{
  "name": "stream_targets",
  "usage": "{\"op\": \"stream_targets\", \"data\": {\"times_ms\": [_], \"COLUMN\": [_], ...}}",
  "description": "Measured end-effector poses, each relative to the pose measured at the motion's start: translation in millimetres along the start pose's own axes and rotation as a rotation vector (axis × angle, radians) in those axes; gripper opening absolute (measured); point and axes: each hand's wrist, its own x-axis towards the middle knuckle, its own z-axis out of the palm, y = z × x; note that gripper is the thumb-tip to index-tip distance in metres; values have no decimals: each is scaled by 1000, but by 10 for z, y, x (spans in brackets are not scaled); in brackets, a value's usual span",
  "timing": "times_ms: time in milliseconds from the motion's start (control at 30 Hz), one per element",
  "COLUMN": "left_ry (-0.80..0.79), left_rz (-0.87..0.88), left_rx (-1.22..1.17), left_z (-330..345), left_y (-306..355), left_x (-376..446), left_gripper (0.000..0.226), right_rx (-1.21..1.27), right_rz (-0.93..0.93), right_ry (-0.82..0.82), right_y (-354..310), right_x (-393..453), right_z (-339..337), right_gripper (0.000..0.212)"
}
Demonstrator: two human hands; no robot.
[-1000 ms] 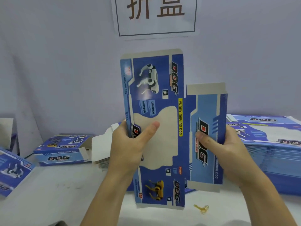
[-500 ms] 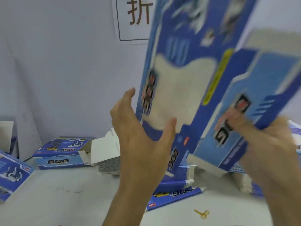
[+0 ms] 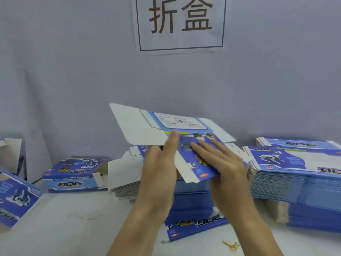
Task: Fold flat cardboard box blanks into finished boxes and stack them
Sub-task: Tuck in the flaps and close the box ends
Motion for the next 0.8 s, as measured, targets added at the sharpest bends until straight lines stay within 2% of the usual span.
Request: {"op": "stream_targets", "data": {"times_ms": [67, 100, 167, 200, 267, 367, 467, 567, 667, 733, 800], "left_ry": [126, 170, 235, 218, 36, -240, -364, -288, -163, -59, 81], "left_rz": [-77, -84, -41, 3, 118, 169, 168, 129, 224, 303, 313], "left_rx": [-120, -119, -33, 11, 14, -101, -202, -183, 107, 341, 425], "left_z": [-22, -48, -99, -119, -130, -114, -145, -168, -95, -12, 43], "left_y": [-70, -88, -106, -117, -123, -91, -90, -69, -24, 5, 25], "left_x": [59, 71, 61, 64, 48, 10, -18, -21, -67, -112, -137], "left_gripper": [18, 15, 26, 34, 34, 25, 23, 24, 17, 27, 44], "right_rx": [82, 141, 306, 388, 454, 368, 342, 380, 435, 411, 347], "right_rz": [74, 107, 203, 257, 299, 241, 221, 245, 230, 204, 160], "right_ry": [-282, -420, -557, -542, -427, -323, -283, -243, -218, -169, -86], "right_y": [-10, -10, -51, -105, -193, -262, -325, -319, -349, -408, -484], "right_x": [16, 23, 52, 76, 119, 155, 167, 183, 171, 153, 152], "right_z": [-66, -133, -300, -370, -437, -398, -378, -404, -409, -373, -332], "right_gripper": [98, 99, 94, 89, 81, 104, 118, 116, 98, 94, 93]}}
